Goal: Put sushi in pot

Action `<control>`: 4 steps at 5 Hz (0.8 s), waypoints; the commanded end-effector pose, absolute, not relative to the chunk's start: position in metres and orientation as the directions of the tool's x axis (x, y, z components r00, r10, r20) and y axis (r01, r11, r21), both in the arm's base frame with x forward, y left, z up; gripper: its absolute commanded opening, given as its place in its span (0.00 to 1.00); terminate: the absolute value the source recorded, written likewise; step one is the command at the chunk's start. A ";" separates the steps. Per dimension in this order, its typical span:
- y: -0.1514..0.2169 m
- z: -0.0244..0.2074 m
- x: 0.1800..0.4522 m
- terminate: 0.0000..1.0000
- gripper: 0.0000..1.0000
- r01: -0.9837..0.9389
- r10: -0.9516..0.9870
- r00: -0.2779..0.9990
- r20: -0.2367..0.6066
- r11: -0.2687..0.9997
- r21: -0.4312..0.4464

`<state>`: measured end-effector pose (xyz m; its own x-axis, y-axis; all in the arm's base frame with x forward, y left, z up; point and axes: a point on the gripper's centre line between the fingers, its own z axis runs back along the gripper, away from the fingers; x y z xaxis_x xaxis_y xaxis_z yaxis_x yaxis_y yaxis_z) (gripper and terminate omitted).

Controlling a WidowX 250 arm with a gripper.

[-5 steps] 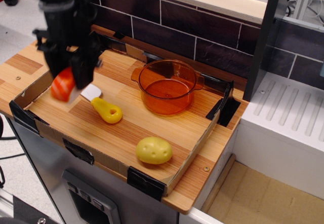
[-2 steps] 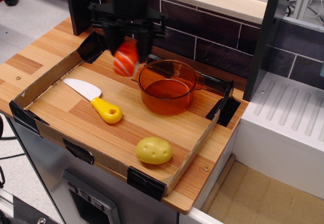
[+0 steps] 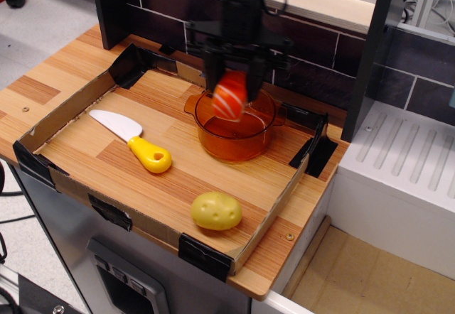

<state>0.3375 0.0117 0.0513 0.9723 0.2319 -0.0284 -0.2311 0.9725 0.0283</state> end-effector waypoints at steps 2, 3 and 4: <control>0.018 0.054 0.340 0.00 1.00 -0.236 0.235 0.972 0.030 0.970 0.060; 0.021 0.062 0.342 0.00 1.00 -0.231 0.228 0.972 0.051 0.971 0.054; 0.020 0.081 0.341 0.00 1.00 -0.232 0.231 0.972 0.051 0.972 0.023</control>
<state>0.3310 0.0098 0.0559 0.9732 0.2271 -0.0370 -0.2260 0.9736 0.0317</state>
